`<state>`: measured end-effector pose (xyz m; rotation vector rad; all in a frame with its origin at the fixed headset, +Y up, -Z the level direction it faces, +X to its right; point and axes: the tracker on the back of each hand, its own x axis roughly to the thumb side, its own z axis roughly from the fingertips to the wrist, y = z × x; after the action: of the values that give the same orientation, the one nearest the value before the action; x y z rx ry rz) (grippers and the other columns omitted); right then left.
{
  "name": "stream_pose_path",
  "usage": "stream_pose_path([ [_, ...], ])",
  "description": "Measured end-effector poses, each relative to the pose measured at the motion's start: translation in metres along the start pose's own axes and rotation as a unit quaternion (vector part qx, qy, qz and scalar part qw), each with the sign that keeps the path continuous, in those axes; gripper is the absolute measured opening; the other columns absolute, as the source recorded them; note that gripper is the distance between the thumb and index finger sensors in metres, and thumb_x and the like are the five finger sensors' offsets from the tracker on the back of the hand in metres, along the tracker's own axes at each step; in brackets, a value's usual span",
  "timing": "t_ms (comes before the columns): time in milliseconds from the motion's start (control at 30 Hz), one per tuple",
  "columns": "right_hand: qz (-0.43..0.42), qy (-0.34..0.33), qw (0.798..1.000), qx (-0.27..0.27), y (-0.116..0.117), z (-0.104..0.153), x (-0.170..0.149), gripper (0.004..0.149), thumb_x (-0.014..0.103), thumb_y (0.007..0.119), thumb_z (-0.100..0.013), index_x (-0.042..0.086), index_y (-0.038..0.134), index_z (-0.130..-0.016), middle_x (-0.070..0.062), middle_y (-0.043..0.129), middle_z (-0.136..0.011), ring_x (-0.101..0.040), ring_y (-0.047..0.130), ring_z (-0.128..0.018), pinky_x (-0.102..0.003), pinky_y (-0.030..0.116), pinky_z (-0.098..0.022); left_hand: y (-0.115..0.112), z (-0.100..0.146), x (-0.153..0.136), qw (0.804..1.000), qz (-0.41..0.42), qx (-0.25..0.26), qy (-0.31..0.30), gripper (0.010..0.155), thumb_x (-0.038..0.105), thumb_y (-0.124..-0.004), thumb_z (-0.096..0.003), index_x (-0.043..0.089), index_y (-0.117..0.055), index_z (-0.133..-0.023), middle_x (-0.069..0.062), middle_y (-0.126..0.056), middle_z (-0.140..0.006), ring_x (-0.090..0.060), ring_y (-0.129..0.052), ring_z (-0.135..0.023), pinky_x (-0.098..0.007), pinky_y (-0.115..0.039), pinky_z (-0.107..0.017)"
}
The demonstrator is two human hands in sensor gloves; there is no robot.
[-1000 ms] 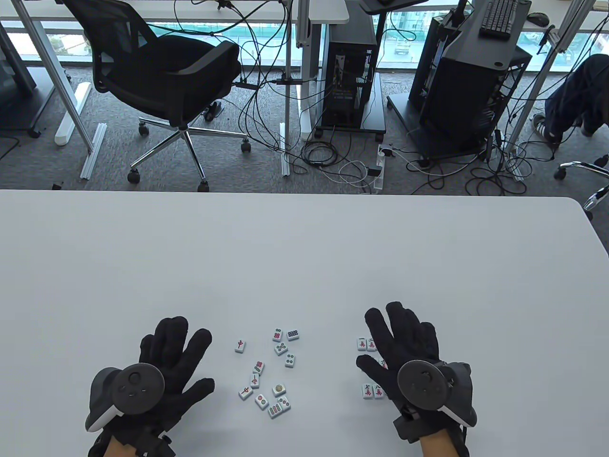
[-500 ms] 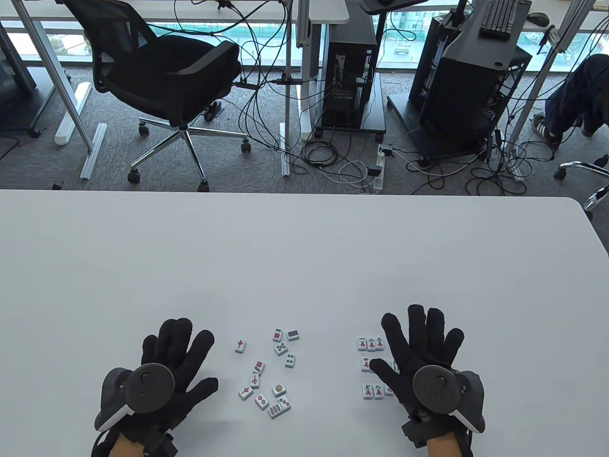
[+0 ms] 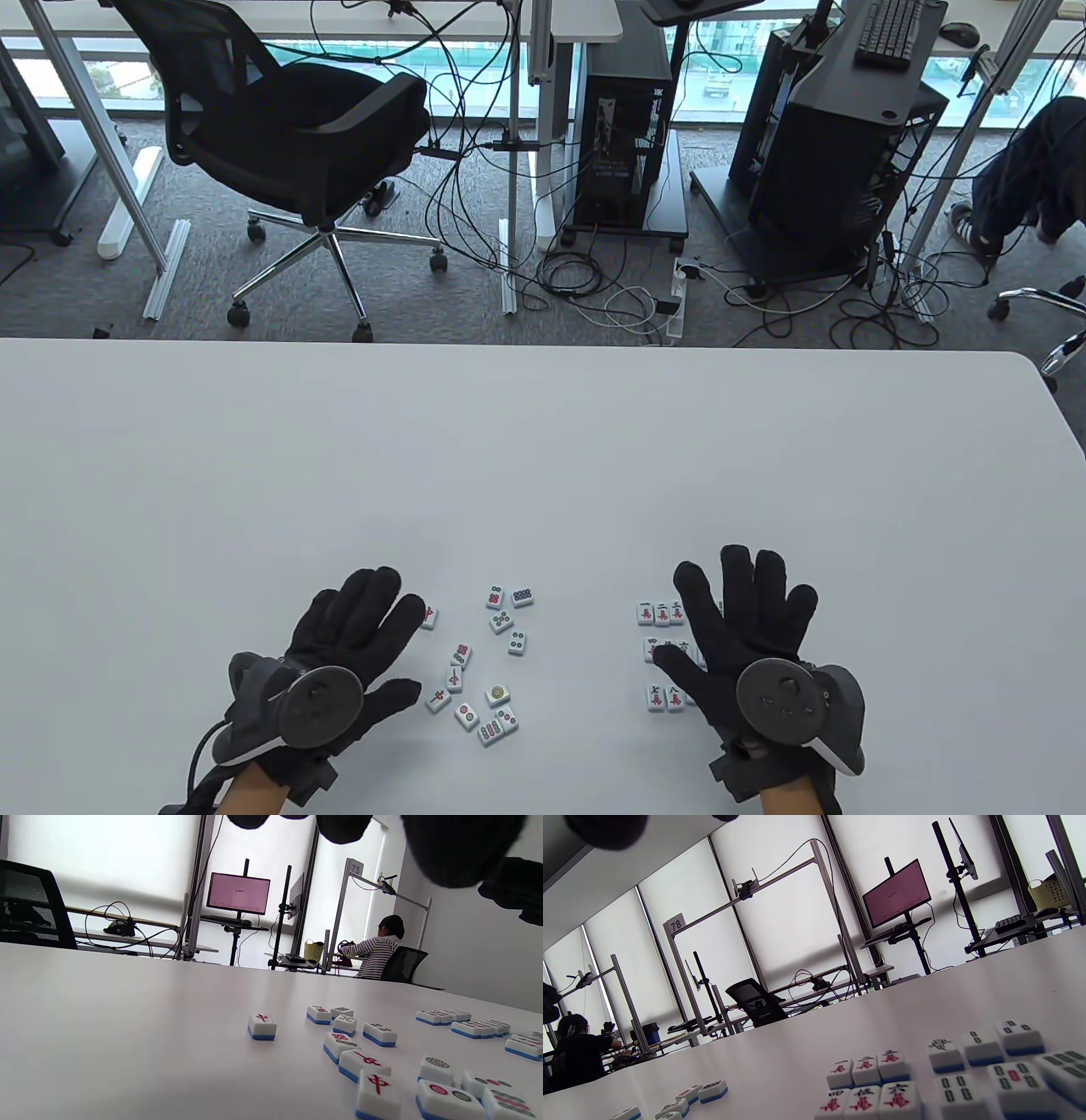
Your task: Mahjong suit sorting
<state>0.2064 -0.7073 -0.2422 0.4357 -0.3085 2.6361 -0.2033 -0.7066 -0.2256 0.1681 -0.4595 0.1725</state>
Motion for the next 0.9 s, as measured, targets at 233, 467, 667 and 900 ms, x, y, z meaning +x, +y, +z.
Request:
stream_pose_path([
  [233, -0.018, -0.005, 1.000, 0.000, -0.001, 0.001, 0.001, 0.077, 0.068, 0.057, -0.049, 0.043, 0.019, -0.111, -0.005, 0.000, -0.119, -0.036, -0.011, -0.102, -0.067, -0.003, -0.067, -0.004, -0.053, 0.055, 0.984, -0.116, -0.057, -0.126, 0.069, 0.057, -0.086, -0.0346, 0.038, -0.066, -0.098, 0.009, -0.072, -0.106, -0.015, -0.090, -0.084, -0.042, -0.075, -0.063],
  [467, -0.025, -0.008, 1.000, 0.003, -0.001, 0.000, 0.003, 0.077, 0.068, 0.057, -0.050, 0.043, 0.019, -0.111, -0.006, 0.000, -0.119, -0.036, -0.011, -0.102, -0.067, -0.002, -0.067, -0.055, -0.071, 0.093, 0.931, -0.247, -0.143, -0.228, 0.053, 0.049, -0.091, -0.0311, 0.035, -0.085, -0.082, 0.011, -0.098, -0.074, -0.009, -0.102, -0.045, -0.035, -0.085, -0.042],
  [667, -0.032, -0.008, 0.999, -0.001, -0.003, 0.001, 0.003, 0.077, 0.068, 0.057, -0.050, 0.043, 0.019, -0.111, -0.006, 0.001, -0.119, -0.036, -0.010, -0.102, -0.067, -0.002, -0.068, -0.075, -0.078, 0.104, 0.911, -0.276, -0.161, -0.260, 0.051, 0.047, -0.092, -0.0299, 0.034, -0.087, -0.079, 0.012, -0.100, -0.066, -0.008, -0.101, -0.037, -0.034, -0.086, -0.037],
  [900, -0.030, -0.008, 1.000, 0.003, -0.001, 0.000, 0.003, 0.077, 0.068, 0.057, -0.050, 0.042, 0.019, -0.112, -0.006, 0.002, -0.119, -0.037, -0.009, -0.102, -0.068, -0.001, -0.068, -0.076, -0.088, 0.107, 0.917, -0.263, -0.166, -0.250, 0.049, 0.047, -0.090, -0.0322, 0.034, -0.087, -0.079, 0.011, -0.100, -0.064, -0.009, -0.101, -0.035, -0.034, -0.085, -0.036],
])
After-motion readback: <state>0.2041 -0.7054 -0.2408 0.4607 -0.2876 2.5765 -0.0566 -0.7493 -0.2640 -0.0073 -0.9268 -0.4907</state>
